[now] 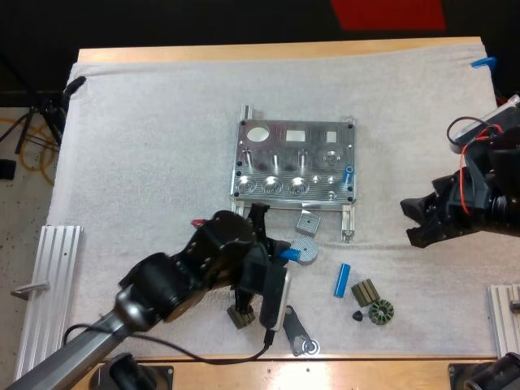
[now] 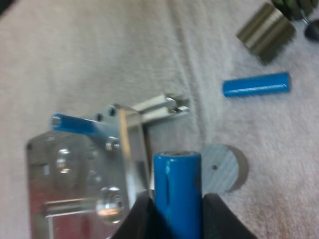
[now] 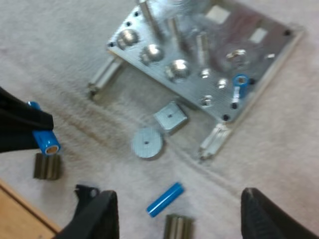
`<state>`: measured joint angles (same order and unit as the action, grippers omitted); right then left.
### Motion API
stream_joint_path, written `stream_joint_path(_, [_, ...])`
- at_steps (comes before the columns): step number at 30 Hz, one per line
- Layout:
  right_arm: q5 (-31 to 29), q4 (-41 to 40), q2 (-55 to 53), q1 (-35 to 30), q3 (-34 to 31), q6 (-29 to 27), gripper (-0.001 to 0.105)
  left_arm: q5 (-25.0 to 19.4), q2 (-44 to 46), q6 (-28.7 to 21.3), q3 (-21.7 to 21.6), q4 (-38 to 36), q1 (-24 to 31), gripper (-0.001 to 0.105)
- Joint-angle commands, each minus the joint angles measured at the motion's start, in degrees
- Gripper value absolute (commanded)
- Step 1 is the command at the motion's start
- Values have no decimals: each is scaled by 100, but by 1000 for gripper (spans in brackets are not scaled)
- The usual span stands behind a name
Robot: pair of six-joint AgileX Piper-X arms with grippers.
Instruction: Load cells from right to left
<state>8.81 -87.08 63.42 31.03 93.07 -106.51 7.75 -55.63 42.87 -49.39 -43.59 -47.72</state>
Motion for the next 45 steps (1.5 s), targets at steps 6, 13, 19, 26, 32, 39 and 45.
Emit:
stream_joint_path(6, [926,620,-307,-2,-711,431,54,-73,359,486,-21,-23,-12,0])
stream_joint_path(13, [1905,1748,-513,-2,-1634,1176,54,-73,384,486,-21,31,-12,0])
stream_joint_path(19, [2365,2355,-513,-2,-2212,1452,54,-73,384,486,-21,64,-12,0])
stream_joint_path(26, [2731,2918,-513,-2,-2656,1836,54,-73,384,486,-21,200,-12,0])
stream_joint_path(32, [2744,3291,-502,-2,-2863,2047,54,-73,384,543,-21,433,-12,0])
stream_joint_path(39, [2743,3564,-502,-2,-2866,2140,54,-73,384,615,-21,764,-12,0])
stream_joint_path(45, [2743,3710,-502,-2,-2866,2175,54,-73,384,615,-21,789,-12,0])
